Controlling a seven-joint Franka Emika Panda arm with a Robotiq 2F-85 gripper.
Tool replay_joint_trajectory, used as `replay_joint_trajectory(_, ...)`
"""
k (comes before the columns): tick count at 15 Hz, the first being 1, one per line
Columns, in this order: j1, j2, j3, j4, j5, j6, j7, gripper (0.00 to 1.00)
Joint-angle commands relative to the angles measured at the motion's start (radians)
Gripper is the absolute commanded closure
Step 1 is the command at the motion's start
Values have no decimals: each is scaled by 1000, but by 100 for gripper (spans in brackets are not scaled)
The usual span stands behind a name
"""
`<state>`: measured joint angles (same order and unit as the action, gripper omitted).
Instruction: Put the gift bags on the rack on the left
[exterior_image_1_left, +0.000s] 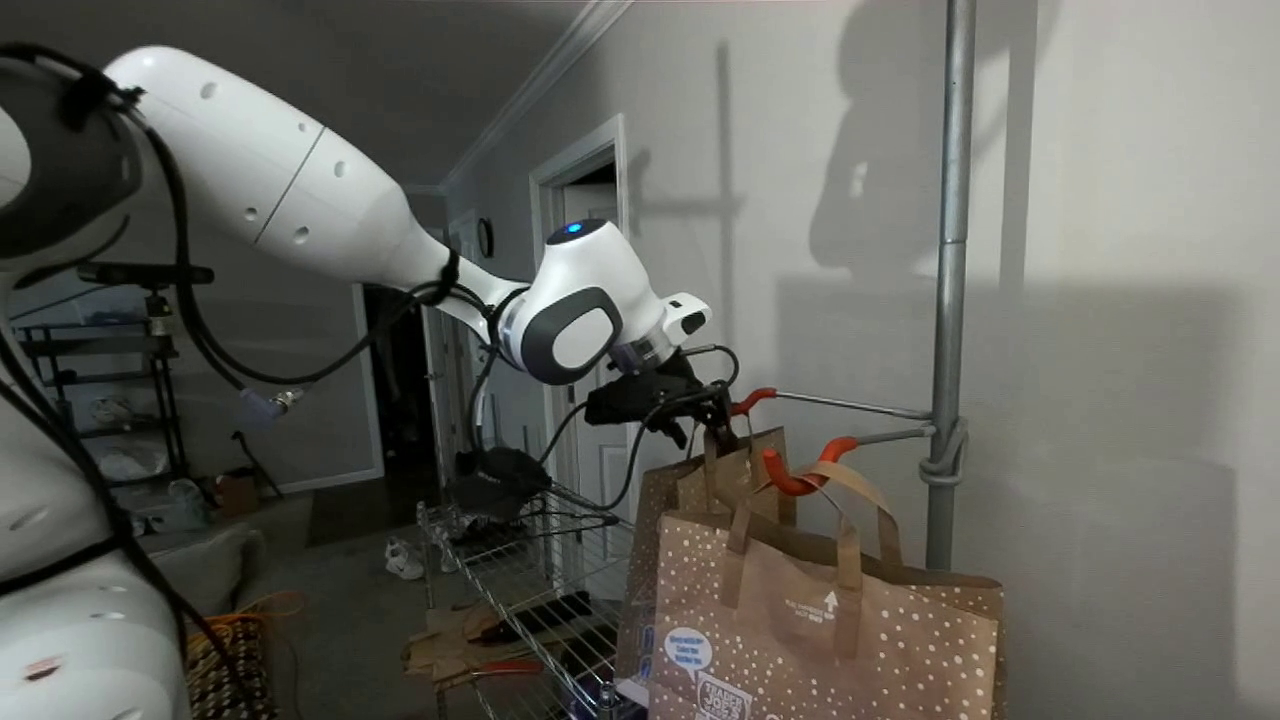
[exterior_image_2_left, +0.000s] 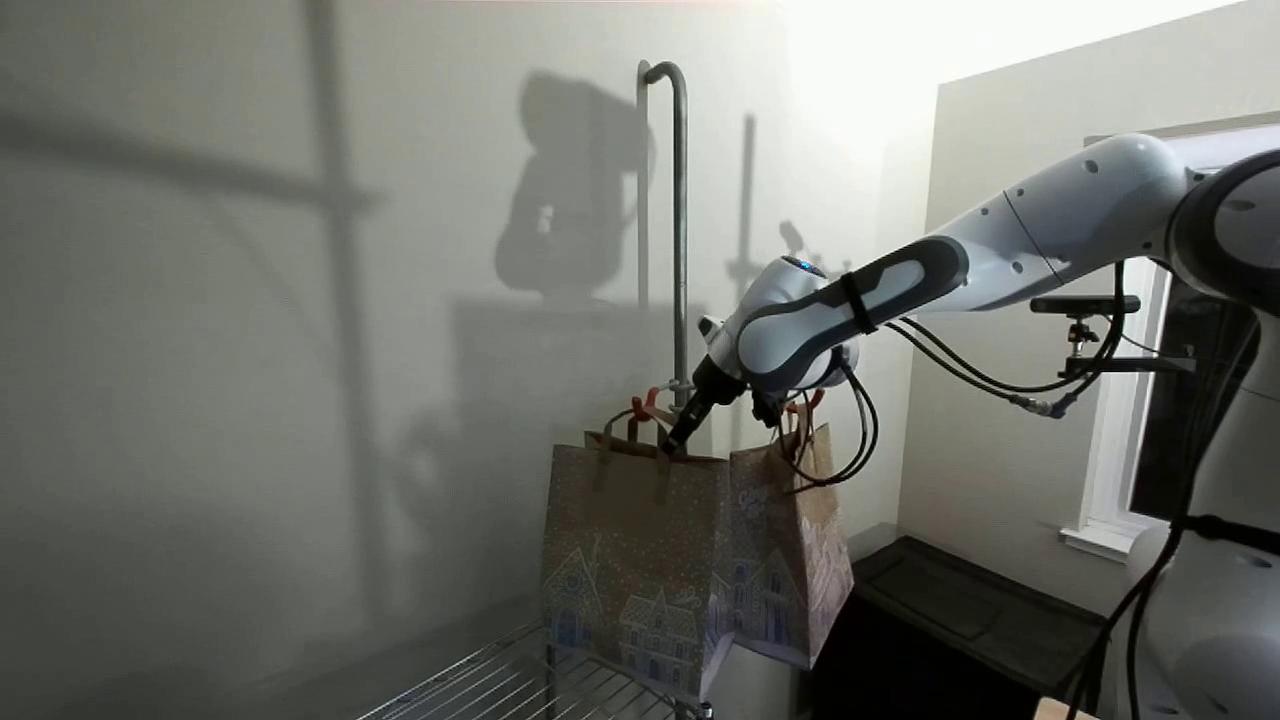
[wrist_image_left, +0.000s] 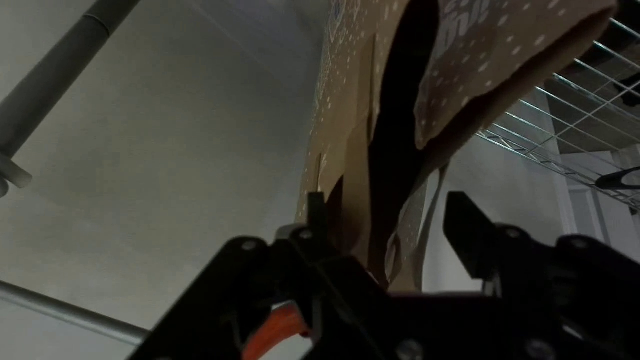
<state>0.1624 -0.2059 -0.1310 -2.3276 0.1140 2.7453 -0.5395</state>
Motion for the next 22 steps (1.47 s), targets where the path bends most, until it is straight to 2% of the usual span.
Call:
replay_joint_trajectory(1,25,9,-27,15,55,3,-73,66)
replay_joint_trajectory(5,28,10,-31,12,44,12,-58,93)
replay_joint_trajectory(9,33,13,-29,13,45,15,-57,100)
replay_joint_trajectory(10,36,12,-30,12,52,19,-54,88)
replay_joint_trajectory(11,39,11,-32,13,55,17,-59,73)
replay_joint_trajectory(13,42,10,-35,14,50,17,-54,64)
replay_joint_trajectory(17,43,8,-36,10,63,41,-36,38)
replay_joint_trajectory(22,61,14,-37,13,133,83,-38,6)
